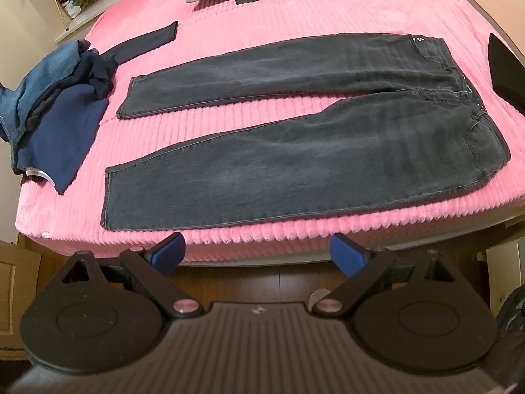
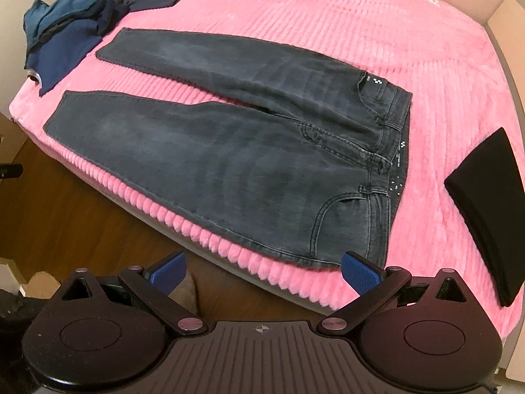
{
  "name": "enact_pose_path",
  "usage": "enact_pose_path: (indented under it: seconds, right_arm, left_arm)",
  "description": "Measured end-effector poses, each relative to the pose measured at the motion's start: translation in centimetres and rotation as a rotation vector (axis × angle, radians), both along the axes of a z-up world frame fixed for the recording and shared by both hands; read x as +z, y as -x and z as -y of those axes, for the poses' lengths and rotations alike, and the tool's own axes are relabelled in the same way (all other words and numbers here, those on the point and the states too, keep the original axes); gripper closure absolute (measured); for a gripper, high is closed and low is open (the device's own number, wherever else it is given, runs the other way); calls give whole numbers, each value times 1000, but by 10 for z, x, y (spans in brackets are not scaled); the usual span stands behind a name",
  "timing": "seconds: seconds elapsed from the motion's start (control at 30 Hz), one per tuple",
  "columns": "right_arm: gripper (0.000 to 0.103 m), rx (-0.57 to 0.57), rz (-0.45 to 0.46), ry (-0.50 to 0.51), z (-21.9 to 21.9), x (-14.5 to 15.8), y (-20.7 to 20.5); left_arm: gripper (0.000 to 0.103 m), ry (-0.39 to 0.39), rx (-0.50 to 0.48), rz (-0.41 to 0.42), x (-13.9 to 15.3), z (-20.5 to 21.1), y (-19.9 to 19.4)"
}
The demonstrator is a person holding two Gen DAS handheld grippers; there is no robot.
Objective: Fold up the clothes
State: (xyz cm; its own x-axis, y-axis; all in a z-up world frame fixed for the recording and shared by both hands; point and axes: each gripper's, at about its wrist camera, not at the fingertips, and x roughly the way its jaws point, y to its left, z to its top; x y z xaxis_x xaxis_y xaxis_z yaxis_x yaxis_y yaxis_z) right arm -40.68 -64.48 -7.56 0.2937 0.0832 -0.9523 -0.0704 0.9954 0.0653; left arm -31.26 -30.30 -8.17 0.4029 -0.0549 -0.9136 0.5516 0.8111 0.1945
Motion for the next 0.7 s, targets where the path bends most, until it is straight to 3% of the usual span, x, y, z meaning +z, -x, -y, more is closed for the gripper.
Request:
enact_pose_path:
  seconds: [0.7]
  right_arm:
    - [0, 54, -6, 73, -46, 3, -45]
  left_arm:
    - [10, 30, 68, -41, -14, -55, -26]
